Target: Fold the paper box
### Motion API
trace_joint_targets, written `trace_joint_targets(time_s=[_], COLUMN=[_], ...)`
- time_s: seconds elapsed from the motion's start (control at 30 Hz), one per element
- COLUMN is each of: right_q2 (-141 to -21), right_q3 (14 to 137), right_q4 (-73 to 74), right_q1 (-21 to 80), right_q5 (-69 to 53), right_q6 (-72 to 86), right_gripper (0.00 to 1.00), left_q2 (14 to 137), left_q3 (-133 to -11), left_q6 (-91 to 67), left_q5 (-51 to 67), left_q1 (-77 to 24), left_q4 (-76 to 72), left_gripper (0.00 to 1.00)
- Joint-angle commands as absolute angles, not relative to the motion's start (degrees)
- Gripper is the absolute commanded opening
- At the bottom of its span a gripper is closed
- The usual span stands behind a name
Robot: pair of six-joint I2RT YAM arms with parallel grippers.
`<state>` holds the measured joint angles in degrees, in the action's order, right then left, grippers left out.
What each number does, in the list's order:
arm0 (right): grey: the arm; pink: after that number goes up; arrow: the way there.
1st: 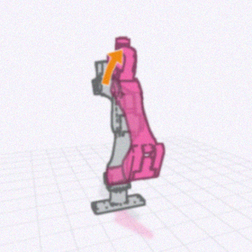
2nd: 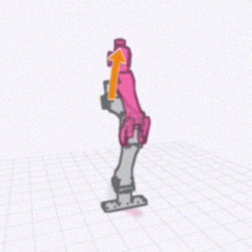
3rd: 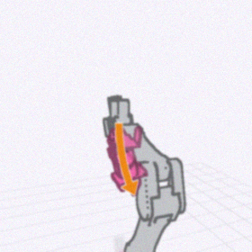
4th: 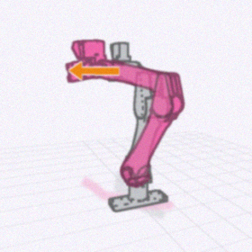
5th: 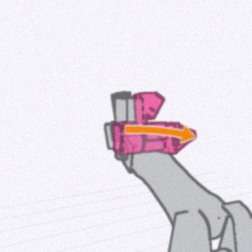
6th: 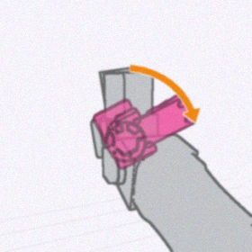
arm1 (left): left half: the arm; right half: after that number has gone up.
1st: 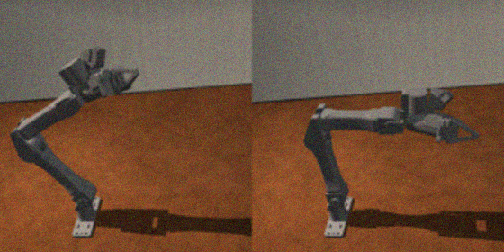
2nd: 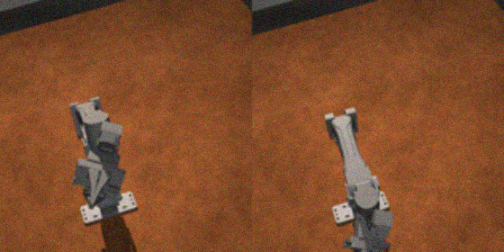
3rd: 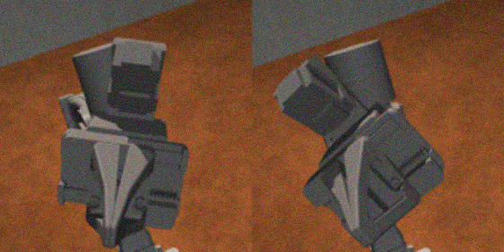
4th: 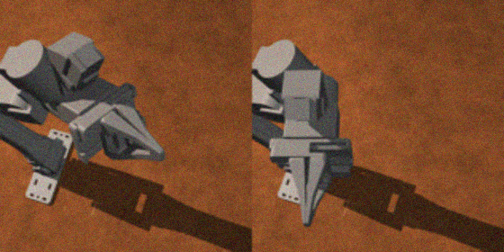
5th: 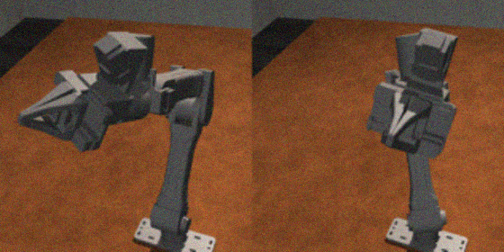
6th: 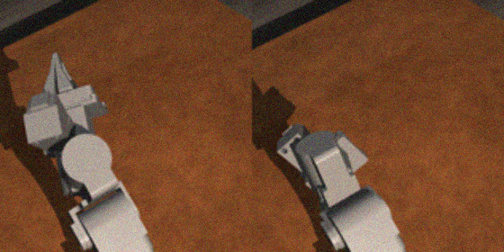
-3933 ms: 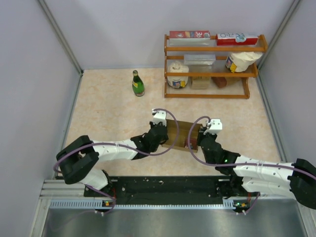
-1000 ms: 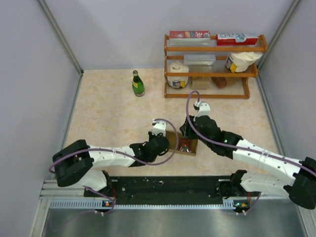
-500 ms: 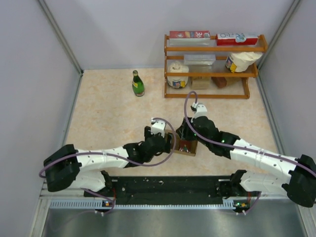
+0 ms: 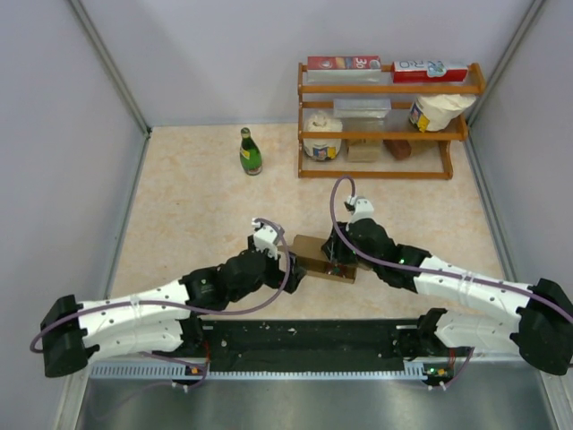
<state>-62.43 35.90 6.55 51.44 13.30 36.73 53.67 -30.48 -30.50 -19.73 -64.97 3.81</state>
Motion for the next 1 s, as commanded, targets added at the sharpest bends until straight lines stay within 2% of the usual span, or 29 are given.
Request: trace_joint_targets(time_s=[0.0, 0.13, 0.33, 0.6, 0.97], right_q2=[-62.4, -62.6, -62.0, -61.4, -62.0], right_q3=[35.0, 33.1, 30.0, 26.8, 27.3], right_q4=[3.7, 1.9, 1.1, 0.5, 0.4], right_q1=[50.9, 50.9, 51.0, 51.1, 51.1], right_q5=[11.9, 10.0, 9.5, 8.8, 9.6], right_q6=[36.4, 35.9, 35.7, 35.2, 34.2], right_gripper=[0.41, 0.4, 0.4, 0.4, 0.4], left_q2=[46.0, 38.5, 34.4, 40.8, 49.7], left_q3=[-29.2, -29.5, -33.2, -39.5, -40.3], left_q6=[-30.8, -29.7, -29.2, -25.1, -24.8], left_q5=[-13.5, -12.4, -20.6, -28.5, -26.8], left_q1=[-65.2, -65.2, -65.2, -65.0, -63.4], left_q4=[7.2, 7.9, 10.5, 11.0, 6.7], left_gripper=[0.9, 0.88, 0.87, 0.89, 0.98])
